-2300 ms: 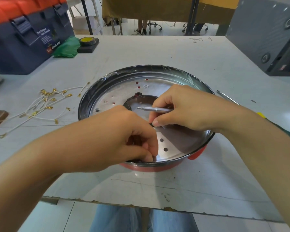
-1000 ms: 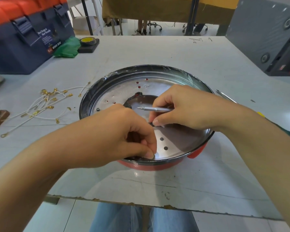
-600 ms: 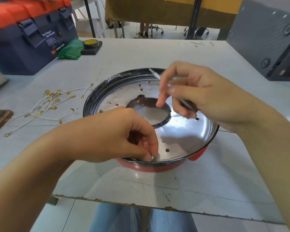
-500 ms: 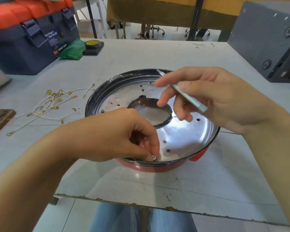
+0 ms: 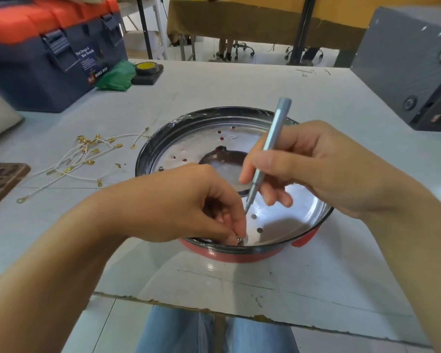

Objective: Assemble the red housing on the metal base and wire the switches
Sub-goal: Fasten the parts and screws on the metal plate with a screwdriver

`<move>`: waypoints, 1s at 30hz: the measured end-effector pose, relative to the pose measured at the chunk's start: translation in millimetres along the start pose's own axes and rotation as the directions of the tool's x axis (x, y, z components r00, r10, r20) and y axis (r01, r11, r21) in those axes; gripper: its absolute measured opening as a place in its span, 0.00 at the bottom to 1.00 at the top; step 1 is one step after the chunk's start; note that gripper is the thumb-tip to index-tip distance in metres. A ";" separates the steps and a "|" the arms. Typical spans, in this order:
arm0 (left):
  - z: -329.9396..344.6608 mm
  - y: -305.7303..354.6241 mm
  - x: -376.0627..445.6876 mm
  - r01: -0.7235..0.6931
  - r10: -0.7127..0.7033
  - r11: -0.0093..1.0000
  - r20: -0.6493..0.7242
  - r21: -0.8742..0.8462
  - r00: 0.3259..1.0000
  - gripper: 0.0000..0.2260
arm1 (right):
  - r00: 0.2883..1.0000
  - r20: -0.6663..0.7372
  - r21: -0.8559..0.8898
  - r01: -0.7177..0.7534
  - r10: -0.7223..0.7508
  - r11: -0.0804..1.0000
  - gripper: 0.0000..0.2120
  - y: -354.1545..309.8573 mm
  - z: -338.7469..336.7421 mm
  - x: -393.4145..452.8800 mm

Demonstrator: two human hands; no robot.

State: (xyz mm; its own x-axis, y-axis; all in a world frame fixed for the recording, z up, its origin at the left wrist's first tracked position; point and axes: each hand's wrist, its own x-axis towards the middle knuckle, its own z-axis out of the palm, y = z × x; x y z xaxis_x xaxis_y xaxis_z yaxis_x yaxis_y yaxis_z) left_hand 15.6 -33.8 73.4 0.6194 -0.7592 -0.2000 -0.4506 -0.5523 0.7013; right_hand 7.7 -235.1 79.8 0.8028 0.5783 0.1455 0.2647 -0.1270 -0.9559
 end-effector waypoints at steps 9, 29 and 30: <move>0.3 1.5 -0.2 0.000 0.000 1.000 -0.012 0.020 1.000 0.02 | 0.983 0.147 -0.187 -0.079 0.107 0.979 0.03 -4.9 9.6 -3.0; -0.2 -0.2 1.5 -0.030 0.030 0.999 0.014 -0.014 0.999 0.03 | 0.971 0.199 -0.329 -0.060 0.131 0.942 0.06 -13.3 10.5 -3.9; -0.2 0.1 1.7 -0.033 0.033 0.999 0.013 -0.018 0.999 0.04 | 0.970 0.206 -0.357 -0.050 0.131 0.933 0.06 -14.4 10.0 -3.5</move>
State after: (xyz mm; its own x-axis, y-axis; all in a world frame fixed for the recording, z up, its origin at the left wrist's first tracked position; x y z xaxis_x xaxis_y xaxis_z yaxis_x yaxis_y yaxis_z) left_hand 16.8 -35.1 73.3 0.5959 -0.7814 -0.1852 -0.4594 -0.5209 0.7194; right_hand -4.3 -227.2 90.5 0.7030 0.7102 -0.0363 0.3978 -0.4350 -0.8078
